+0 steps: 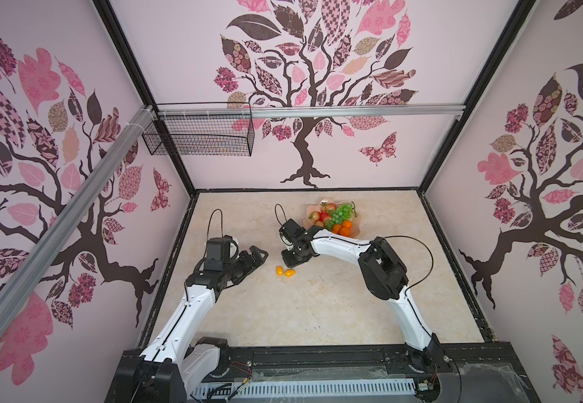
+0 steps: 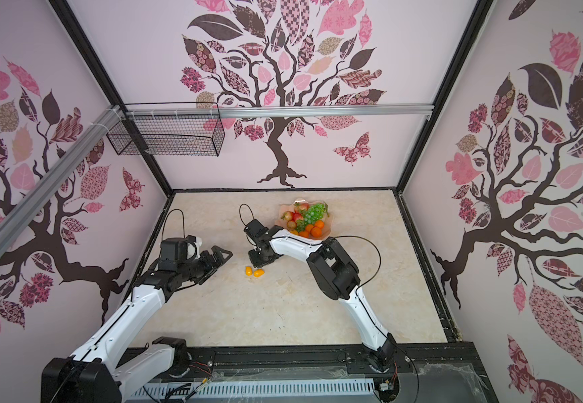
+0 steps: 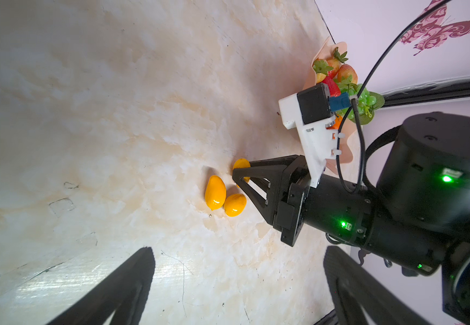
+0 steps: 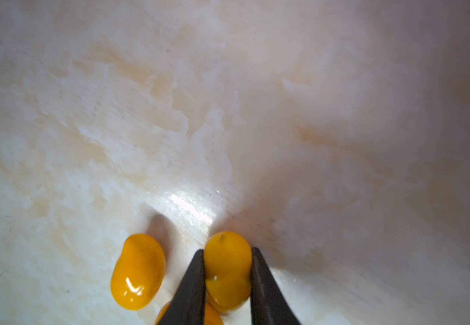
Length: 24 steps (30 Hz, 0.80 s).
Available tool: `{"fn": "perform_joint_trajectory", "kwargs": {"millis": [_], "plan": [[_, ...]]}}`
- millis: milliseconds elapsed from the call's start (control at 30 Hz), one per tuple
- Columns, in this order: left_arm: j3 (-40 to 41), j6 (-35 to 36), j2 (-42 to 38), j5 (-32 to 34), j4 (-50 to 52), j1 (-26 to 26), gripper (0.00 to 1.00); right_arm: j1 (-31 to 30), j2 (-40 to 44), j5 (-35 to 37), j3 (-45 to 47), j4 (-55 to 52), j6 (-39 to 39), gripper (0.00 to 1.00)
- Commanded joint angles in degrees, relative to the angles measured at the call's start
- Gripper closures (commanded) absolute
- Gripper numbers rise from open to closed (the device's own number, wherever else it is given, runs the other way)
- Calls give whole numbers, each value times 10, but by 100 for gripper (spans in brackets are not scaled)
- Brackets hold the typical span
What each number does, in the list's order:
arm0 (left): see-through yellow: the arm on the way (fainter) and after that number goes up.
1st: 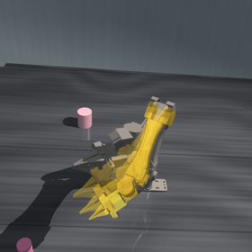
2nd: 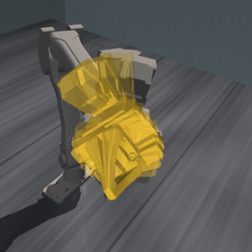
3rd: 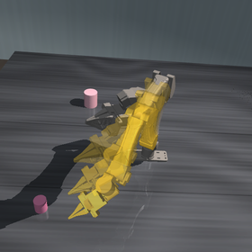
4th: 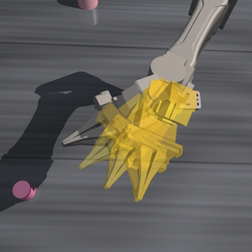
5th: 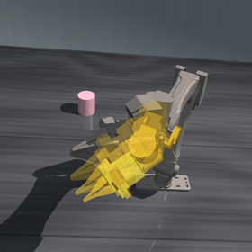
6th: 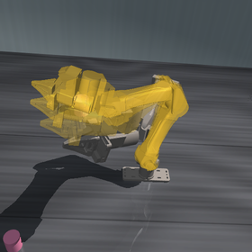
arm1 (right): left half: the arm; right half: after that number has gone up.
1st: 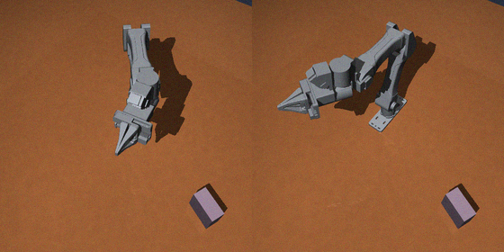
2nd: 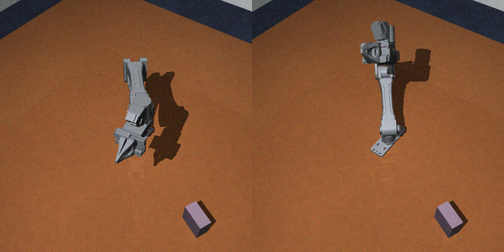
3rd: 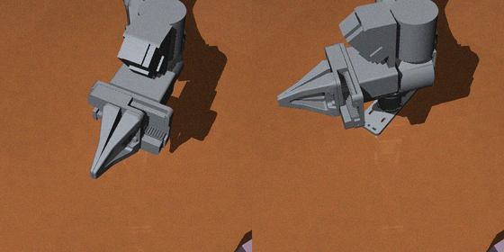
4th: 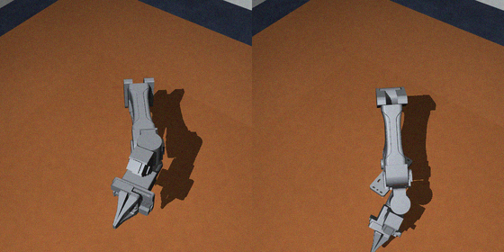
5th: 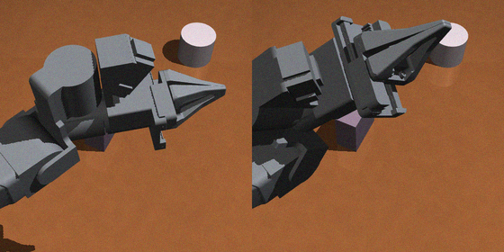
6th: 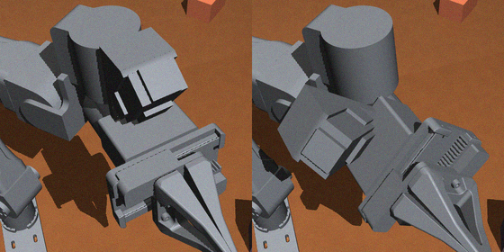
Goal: Arrange fruit in a fruit bowl
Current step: Pick up the fruit from the center of the table, then place the fruit in the fruit bowl.
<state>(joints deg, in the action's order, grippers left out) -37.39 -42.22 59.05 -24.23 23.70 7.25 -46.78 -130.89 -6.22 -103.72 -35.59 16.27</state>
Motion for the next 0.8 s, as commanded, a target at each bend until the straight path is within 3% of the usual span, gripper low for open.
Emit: {"fn": "perform_joint_trajectory", "kwargs": {"millis": [0, 300, 767], "plan": [[-11, 3, -3, 4, 0, 2, 2, -1, -17, -2, -29, -22, -5, 75], [-33, -4, 30, 2, -28, 21, 2, 26, 40, -10, -28, -31, -4, 75], [-139, -9, 161, 11, -80, 106, 2, 148, 142, -10, 56, -11, -7, 74]]}}
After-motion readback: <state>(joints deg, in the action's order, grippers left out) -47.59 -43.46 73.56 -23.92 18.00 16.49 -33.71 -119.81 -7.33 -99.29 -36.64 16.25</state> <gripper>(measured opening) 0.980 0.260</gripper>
